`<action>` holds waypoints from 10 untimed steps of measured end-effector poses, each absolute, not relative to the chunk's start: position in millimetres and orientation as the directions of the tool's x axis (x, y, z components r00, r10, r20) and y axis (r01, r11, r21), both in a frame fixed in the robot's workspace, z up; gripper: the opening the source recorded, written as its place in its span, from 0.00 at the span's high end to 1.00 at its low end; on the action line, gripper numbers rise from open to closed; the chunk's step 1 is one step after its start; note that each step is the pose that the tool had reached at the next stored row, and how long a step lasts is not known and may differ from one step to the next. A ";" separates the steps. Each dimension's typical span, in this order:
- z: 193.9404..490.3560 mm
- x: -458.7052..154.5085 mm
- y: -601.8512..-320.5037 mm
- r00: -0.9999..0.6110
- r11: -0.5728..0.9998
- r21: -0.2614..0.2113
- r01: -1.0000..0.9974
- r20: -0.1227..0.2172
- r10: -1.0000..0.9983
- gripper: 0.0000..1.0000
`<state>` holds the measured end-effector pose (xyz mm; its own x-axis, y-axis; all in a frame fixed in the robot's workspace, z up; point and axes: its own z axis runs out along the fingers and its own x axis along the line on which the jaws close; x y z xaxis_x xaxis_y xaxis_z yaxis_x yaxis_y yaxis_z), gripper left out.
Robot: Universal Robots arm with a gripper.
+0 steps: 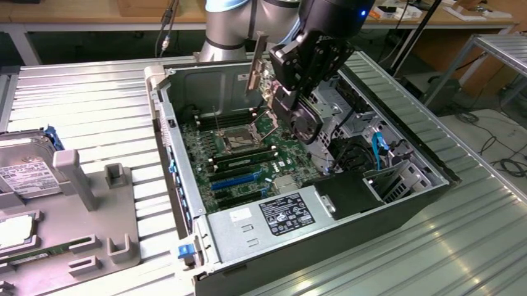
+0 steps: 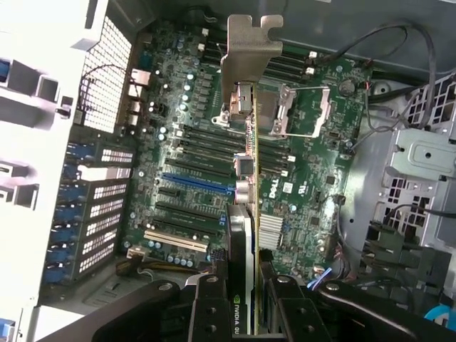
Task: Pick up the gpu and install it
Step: 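Insert the gpu into the slot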
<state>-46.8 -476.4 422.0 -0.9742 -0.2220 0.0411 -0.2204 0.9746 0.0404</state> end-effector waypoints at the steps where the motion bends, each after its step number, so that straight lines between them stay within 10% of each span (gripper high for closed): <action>1: 422.1 -46.8 -476.4 -0.972 0.973 0.040 -0.229 0.041 -0.230 0.73; 10: 422.0 -46.8 -476.4 -0.959 0.960 0.040 -0.278 0.041 -0.280 0.73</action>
<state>-46.8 -476.4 422.0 -0.9591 -0.2799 0.0411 -0.2783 0.9596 0.0404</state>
